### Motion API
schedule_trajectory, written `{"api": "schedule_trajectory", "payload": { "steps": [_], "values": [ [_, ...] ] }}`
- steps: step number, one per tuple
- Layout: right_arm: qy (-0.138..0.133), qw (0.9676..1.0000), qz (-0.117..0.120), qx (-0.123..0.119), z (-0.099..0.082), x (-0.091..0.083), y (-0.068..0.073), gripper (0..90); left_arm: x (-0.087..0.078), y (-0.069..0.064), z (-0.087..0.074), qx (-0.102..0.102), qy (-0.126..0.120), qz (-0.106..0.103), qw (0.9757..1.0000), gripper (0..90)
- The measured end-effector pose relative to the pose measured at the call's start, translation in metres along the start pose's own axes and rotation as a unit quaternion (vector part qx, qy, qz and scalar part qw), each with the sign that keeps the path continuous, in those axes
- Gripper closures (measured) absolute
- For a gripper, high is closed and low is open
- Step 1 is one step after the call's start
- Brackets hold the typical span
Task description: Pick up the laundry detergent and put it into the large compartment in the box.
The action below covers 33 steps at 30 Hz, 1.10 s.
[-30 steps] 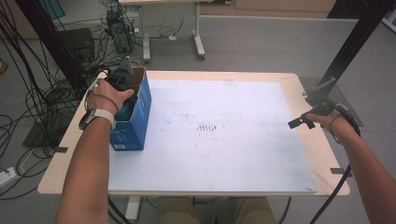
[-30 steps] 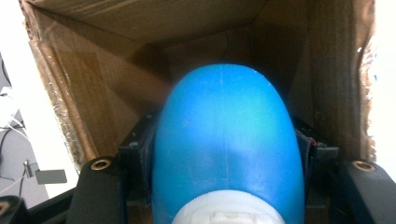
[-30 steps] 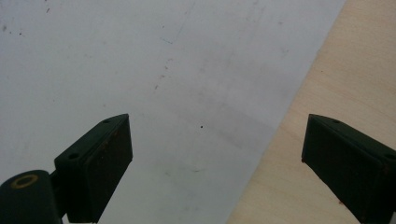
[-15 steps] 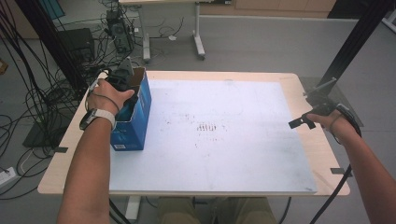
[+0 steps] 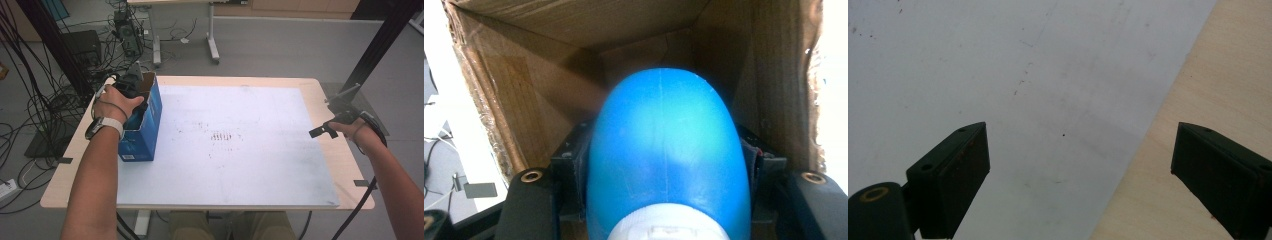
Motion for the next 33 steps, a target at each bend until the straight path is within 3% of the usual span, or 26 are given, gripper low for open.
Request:
{"api": "schedule_trajectory", "payload": {
  "steps": [33],
  "values": [
    [0.002,1.0000,0.003,0.000,-0.0017,0.0025,0.0001,8.4,0.0002,-0.0007,-0.0006,0.002,0.001,0.004,1.0000,37.3]
  ]
}}
Point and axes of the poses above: each handheld gripper's, and its own axes: x roughly forward along the jaws, z roughly out of its top, y roughly to its left, the point moved 5 cm from there along x, roughly forward along the jaws, and after that the axes turned 8 degrees about y, right-handed, at the moved point
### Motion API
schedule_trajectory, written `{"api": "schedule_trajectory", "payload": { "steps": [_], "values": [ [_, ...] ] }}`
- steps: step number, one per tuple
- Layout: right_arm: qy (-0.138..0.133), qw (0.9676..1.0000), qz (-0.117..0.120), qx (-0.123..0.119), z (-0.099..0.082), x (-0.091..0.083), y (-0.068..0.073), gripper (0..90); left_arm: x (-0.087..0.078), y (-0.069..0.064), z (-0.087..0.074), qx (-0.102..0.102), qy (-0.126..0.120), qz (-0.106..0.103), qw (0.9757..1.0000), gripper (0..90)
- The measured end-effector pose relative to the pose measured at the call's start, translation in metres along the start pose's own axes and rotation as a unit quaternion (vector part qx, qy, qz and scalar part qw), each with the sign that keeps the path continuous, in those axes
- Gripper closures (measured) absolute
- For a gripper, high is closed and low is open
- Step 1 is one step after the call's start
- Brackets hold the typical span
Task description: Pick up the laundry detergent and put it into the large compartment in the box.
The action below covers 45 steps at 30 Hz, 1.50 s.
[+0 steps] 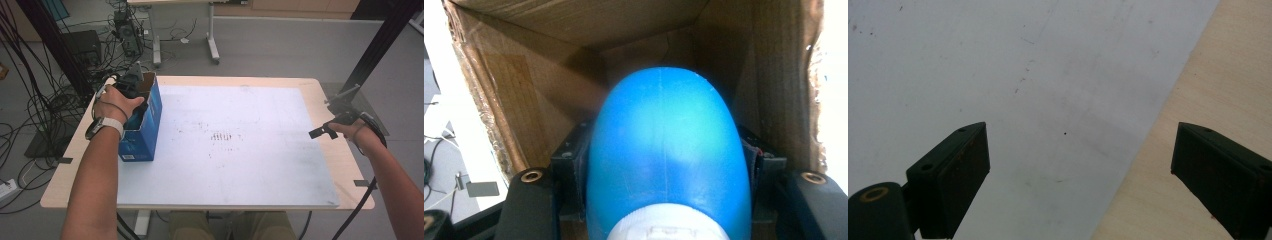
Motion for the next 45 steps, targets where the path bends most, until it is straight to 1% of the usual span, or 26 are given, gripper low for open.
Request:
{"api": "schedule_trajectory", "payload": {
  "steps": [45],
  "values": [
    [0.000,1.0000,-0.001,0.000,-0.0004,-0.0007,-0.0026,8.5,0.0001,0.0000,-0.0004,0.000,0.000,-0.001,1.0000,37.4]
  ]
}}
Point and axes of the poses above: each handheld gripper's, and its own axes: x roughly forward along the jaws, z roughly out of its top, y roughly to its left, the point moved 5 cm from there along x, roughly forward along the jaws, and after that the axes turned 8 degrees about y, right-handed, at the moved point
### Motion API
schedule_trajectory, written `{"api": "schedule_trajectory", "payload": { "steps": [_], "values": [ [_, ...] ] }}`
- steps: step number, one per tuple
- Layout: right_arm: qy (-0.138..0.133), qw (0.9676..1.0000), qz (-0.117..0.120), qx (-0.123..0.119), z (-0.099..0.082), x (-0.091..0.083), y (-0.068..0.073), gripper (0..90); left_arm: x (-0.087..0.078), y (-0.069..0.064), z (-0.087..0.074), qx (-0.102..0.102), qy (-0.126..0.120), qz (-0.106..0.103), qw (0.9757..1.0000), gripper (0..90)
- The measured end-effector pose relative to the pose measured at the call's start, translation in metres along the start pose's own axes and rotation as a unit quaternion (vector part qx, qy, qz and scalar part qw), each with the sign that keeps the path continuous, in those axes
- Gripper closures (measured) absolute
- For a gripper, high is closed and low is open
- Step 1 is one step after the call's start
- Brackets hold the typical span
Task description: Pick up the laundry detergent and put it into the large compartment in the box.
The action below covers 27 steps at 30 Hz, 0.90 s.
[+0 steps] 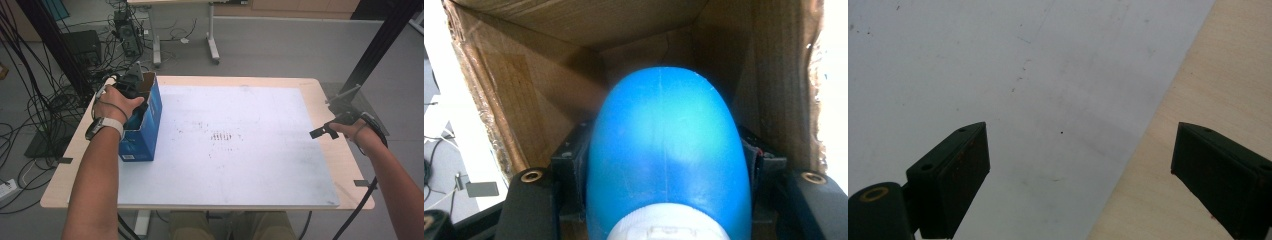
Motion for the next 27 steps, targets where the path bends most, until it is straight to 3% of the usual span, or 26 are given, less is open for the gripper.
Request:
{"api": "schedule_trajectory", "payload": {
  "steps": [27],
  "values": [
    [0.000,1.0000,0.000,0.002,-0.0026,0.0006,-0.0012,8.4,0.0002,-0.0009,0.0005,0.002,0.000,0.003,1.0000,37.3]
  ]
}}
Point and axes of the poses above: each handheld gripper's, and its own axes: x roughly forward along the jaws, z roughly out of its top, y roughly to its left, the point moved 5 cm from there along x, roughly forward along the jaws, and after that the axes turned 8 degrees about y, right-handed, at the moved point
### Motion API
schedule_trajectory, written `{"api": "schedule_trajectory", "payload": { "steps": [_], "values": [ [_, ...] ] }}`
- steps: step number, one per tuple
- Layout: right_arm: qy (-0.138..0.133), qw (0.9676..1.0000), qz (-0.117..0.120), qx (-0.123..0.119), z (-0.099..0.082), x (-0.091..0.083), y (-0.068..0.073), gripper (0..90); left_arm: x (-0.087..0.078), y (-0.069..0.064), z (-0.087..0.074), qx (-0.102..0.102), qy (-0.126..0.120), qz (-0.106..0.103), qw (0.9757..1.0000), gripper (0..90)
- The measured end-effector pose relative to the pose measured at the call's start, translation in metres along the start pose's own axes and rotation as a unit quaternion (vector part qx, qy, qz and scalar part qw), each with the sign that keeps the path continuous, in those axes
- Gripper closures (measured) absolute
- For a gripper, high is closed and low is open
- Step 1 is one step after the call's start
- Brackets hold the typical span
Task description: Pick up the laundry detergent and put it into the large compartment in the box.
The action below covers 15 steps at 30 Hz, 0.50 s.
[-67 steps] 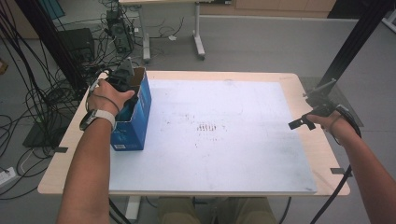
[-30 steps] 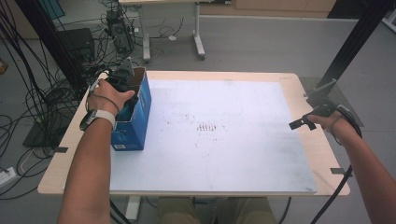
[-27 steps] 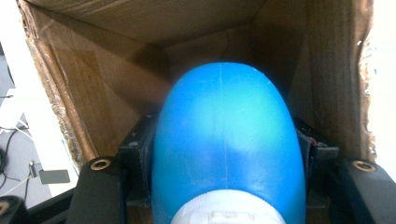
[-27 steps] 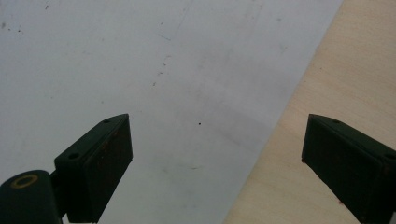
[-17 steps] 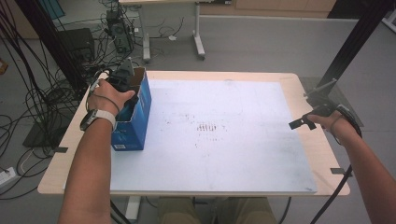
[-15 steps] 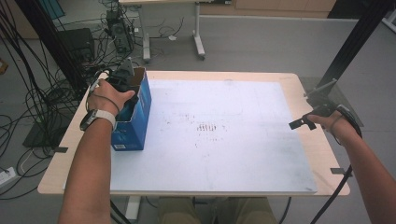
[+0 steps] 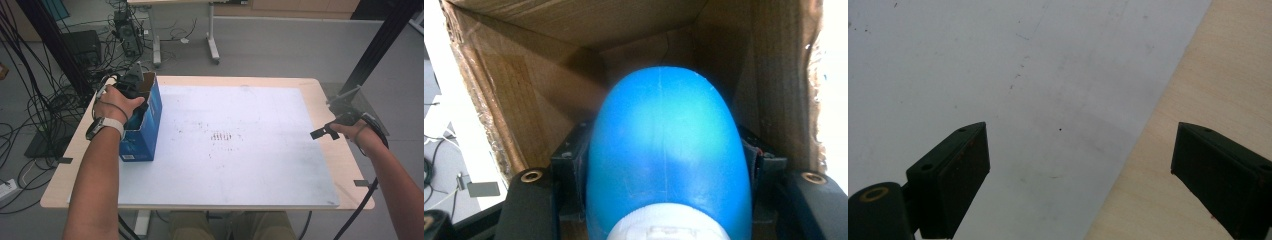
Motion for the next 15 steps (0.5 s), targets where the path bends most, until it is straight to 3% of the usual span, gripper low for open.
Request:
{"api": "schedule_trajectory", "payload": {
  "steps": [15],
  "values": [
    [0.001,1.0000,-0.001,0.000,-0.0003,-0.0003,-0.0003,8.4,0.0003,0.0004,0.0006,0.001,-0.001,-0.002,1.0000,37.3]
  ]
}}
Point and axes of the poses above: each handheld gripper's, and its own axes: x roughly forward along the jaws, z roughly out of its top, y roughly to its left, the point moved 5 cm from there along x, roughly forward along the jaws, and after that the axes turned 8 degrees about y, right-handed, at the moved point
